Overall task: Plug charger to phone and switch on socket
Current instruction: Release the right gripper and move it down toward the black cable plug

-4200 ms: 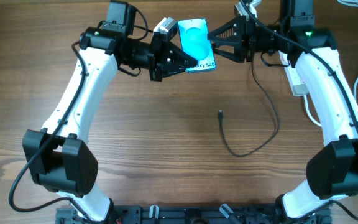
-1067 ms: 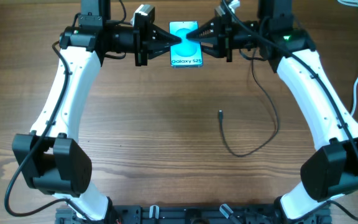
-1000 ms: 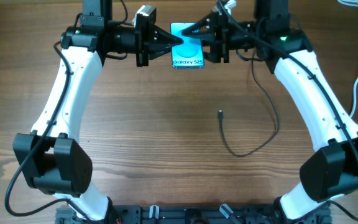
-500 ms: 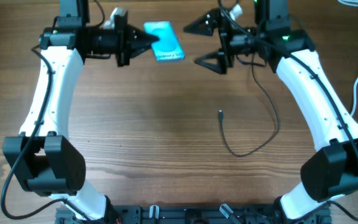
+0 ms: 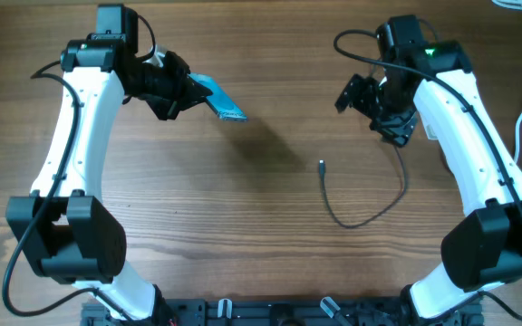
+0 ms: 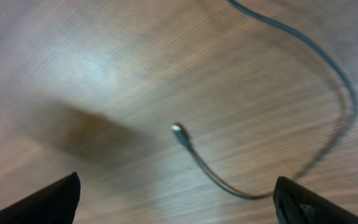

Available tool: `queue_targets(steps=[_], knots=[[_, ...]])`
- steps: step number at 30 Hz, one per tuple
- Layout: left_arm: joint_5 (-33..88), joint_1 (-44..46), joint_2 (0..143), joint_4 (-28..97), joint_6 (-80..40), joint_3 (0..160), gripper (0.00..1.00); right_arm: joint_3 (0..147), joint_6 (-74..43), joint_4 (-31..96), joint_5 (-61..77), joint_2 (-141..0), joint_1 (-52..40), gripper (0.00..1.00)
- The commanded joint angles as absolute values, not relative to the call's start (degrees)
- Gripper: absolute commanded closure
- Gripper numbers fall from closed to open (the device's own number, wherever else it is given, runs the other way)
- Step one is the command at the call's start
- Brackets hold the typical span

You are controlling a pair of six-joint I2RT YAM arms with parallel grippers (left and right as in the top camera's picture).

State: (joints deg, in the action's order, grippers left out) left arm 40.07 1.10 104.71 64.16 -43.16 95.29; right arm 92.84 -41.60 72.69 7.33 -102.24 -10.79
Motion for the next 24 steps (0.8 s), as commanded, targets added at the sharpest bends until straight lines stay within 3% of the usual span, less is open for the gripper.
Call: queue_targets(steps=[1,4,8,11,16,24], knots=[[38.5,1.3,106.8,64.2,-48.9,95.5,0.96,93.3,-35.2,74.8,4.3,-103.5,-11.4,0.00],[42.7,1.3,107.0,63.9,-50.0,95.5,0.96,93.3,-32.9,76.3,3.2,-104.9,-12.6,0.07],[44.0,1.2,107.0,63.5,-49.7,95.5,0.96,93.3,-31.8,76.1,2.8,-107.5,-15.7,0.32],[43.8,0.4,107.0,63.5,-49.7,95.5,0.96,93.3,-30.3,76.1,2.8,-109.2,-17.8,0.40],[43.9,-2.2,107.0,64.0,-48.0,95.5,0.96,91.9,-27.1,76.1,2.1,-112.2,-21.8,0.39],[43.9,-7.6,107.0,66.8,-46.0,95.5,0.96,80.4,-27.0,65.0,3.1,-112.7,-22.5,0.36]])
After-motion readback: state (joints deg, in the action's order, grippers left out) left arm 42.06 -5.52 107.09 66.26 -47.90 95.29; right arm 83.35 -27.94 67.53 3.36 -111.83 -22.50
